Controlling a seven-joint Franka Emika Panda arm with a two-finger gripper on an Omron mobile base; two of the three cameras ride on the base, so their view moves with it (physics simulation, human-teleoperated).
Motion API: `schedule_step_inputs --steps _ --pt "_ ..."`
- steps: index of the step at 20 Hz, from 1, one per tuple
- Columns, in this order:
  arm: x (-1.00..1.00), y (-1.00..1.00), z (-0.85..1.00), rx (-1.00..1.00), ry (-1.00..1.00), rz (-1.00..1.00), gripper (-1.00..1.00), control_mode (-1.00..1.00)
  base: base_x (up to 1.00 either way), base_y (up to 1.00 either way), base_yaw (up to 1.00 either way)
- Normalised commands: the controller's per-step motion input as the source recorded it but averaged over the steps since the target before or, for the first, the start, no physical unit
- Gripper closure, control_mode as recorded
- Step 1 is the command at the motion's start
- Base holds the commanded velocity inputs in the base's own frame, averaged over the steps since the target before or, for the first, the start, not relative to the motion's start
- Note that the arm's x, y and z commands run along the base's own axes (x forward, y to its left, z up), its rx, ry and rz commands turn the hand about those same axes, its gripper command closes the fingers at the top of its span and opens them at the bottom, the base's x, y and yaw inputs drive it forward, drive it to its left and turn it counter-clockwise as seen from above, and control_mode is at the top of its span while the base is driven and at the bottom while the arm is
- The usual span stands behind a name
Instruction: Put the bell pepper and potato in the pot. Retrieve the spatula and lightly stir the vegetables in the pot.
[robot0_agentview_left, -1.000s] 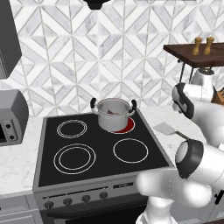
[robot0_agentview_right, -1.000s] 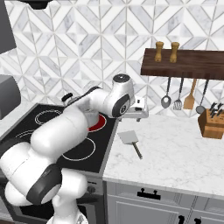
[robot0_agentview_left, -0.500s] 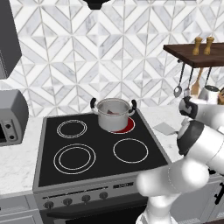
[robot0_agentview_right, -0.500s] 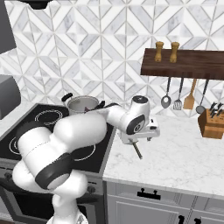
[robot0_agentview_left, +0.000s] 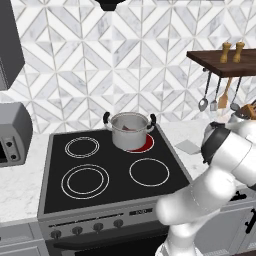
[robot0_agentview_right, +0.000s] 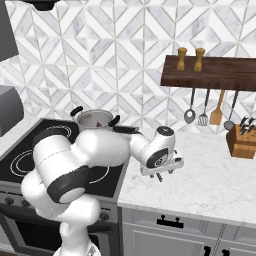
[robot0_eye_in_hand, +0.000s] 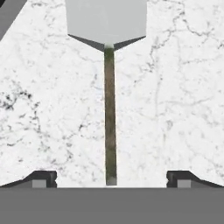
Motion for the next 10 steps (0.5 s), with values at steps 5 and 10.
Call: schedule_step_inputs --steps 5,10 --pt "0.08 0.00 -0.46 -0.02 0.00 0.20 -1.00 -1.00 0.00 0.00 0.00" --pt "0.36 0.00 -0.50 -0.04 0.00 0.16 -1.00 -1.00 0.00 0.00 0.00"
